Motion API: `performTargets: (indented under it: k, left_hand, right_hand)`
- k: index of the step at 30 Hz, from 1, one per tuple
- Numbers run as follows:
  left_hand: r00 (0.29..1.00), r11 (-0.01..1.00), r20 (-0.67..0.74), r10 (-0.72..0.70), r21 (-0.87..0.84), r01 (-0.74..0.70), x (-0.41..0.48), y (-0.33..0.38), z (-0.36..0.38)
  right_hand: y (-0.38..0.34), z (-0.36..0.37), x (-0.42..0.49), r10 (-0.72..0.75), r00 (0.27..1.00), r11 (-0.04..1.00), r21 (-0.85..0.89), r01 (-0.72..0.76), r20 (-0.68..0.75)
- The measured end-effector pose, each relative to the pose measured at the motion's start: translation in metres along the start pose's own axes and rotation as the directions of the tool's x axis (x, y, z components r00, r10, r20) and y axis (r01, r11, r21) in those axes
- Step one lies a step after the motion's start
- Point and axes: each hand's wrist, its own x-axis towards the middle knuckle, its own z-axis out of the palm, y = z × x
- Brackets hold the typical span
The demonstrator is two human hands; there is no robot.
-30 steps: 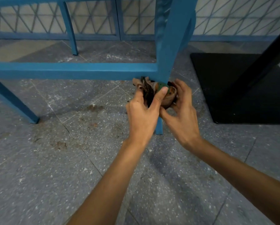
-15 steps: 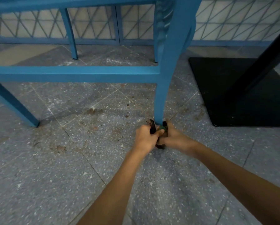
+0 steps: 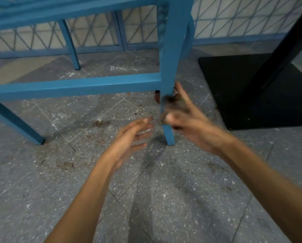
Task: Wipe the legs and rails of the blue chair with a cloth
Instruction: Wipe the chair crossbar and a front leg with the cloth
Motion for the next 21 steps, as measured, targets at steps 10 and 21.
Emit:
performTargets:
  k: [10,21]
  left_hand:
    - [0.976,0.979,-0.086,0.202,-0.017,-0.204,0.013,0.024,0.039]
    - [0.901,0.855,-0.062,0.430,0.349,-0.384,0.024,0.026,0.055]
  right_hand:
    - [0.070,-0.005,-0.003,0.287,0.952,0.924,-0.232,-0.305,-0.107]
    - [0.040,0.020,0.017,-0.034,0.843,0.880,-0.416,-0.228,-0.536]
